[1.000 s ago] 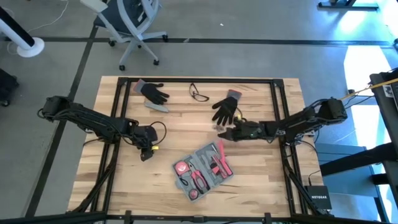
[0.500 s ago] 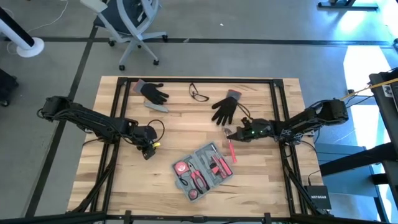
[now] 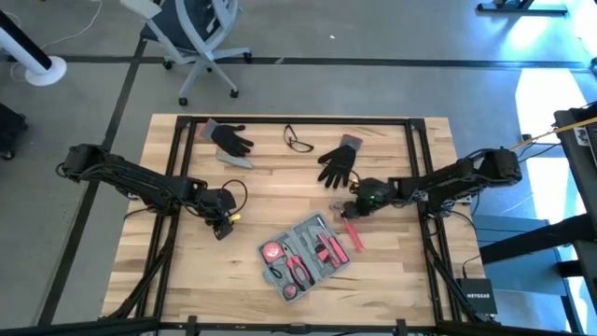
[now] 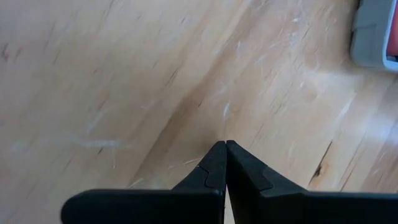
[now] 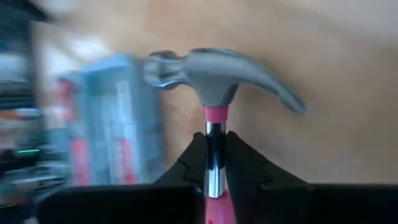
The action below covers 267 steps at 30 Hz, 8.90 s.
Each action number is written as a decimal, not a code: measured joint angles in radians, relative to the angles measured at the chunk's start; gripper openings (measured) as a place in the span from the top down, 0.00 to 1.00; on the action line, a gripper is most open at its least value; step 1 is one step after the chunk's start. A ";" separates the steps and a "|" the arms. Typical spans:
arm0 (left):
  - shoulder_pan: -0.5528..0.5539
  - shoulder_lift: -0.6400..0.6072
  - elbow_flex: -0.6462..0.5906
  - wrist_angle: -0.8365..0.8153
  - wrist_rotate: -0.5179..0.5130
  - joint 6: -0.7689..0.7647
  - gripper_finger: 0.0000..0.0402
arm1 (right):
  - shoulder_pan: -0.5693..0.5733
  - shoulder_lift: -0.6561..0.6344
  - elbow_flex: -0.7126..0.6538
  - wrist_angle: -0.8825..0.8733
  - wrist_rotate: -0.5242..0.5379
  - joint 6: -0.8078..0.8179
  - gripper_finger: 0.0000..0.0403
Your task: Prefit tool cases
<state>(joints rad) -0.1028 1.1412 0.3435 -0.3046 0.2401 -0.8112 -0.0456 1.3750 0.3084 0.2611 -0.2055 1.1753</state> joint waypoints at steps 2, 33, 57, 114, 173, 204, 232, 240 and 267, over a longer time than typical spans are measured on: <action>0.000 0.000 0.000 0.000 0.000 0.006 1.00 | -0.001 0.000 0.079 -0.152 0.049 -0.071 0.87; -0.001 0.000 0.000 0.000 -0.027 0.108 1.00 | 0.181 -0.003 0.430 -1.053 0.147 -0.131 0.53; -0.001 0.000 0.000 0.000 -0.015 0.049 1.00 | 0.304 0.214 0.389 -0.912 0.234 0.099 0.68; 0.118 -0.447 0.002 -0.057 -0.164 0.163 1.00 | 0.026 0.441 0.898 -1.044 0.298 -0.417 0.48; 0.119 -0.447 0.001 -0.182 -0.189 0.209 1.00 | 0.085 0.571 0.974 -1.246 0.213 -0.361 0.70; 0.116 -0.446 -0.091 -0.150 -0.195 0.238 1.00 | 0.472 0.556 1.192 -1.220 0.120 0.067 0.64; 0.114 -0.447 -0.157 -0.147 -0.185 0.111 1.00 | 0.418 0.669 1.197 -1.291 0.186 0.039 0.64; 0.114 -0.447 -0.157 -0.147 -0.174 0.104 1.00 | 0.416 0.649 1.197 -1.311 0.198 0.008 0.64; 0.114 -0.447 -0.156 -0.148 -0.173 0.077 1.00 | 0.416 0.683 1.203 -1.284 0.214 0.003 0.96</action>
<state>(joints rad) 0.0109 0.6945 0.1871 -0.4522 0.0673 -0.7338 0.3706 2.0577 1.5112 -1.0224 0.0080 1.1782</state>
